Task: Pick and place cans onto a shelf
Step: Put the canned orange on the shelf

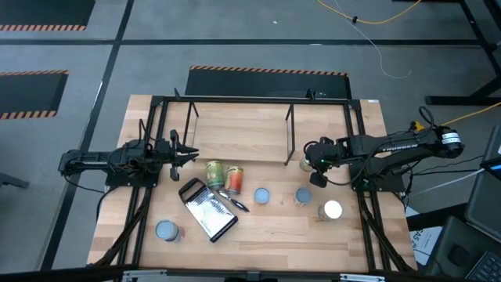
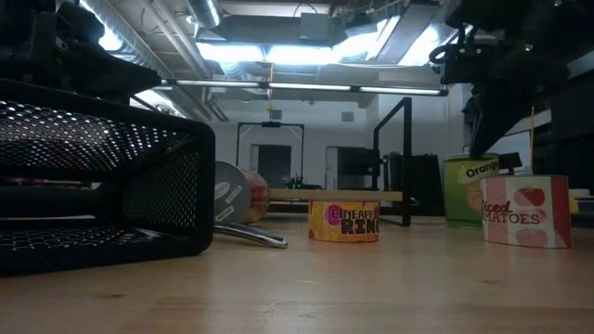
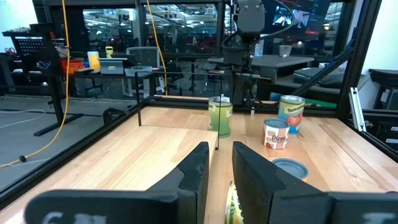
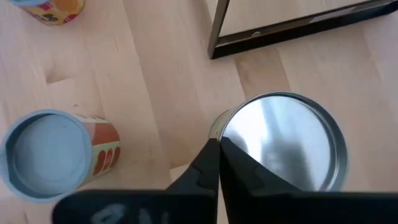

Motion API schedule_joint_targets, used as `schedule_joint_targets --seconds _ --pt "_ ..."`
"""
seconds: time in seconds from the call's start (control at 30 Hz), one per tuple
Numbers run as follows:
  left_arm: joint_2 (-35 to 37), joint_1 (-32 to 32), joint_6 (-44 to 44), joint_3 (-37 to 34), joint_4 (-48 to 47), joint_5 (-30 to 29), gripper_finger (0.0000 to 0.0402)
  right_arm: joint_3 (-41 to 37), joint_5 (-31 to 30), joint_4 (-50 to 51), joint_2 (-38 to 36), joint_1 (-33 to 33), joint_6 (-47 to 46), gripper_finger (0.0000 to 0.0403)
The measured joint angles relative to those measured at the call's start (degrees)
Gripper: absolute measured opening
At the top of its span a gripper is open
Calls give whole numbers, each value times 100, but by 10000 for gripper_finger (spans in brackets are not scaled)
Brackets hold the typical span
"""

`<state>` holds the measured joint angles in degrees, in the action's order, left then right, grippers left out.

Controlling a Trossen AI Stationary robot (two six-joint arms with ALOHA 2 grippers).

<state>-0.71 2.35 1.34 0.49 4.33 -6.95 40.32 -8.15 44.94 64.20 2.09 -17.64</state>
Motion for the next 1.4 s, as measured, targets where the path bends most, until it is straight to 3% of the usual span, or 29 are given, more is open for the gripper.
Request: schedule_joint_targets --seconds 0.27,0.67,1.13,1.4 --pt "-2 0 -1 0 -1 1 65 160 72 197 -84 0 -12 2" --pt "-2 -2 -2 0 1 1 65 1504 37 1954 -79 2 31 1" --pt "-2 -2 -42 0 -1 1 65 3244 -958 2405 -90 1 682 0" --pt "-2 -2 -42 0 -1 1 65 3963 -1669 2142 -94 -45 1839 0"
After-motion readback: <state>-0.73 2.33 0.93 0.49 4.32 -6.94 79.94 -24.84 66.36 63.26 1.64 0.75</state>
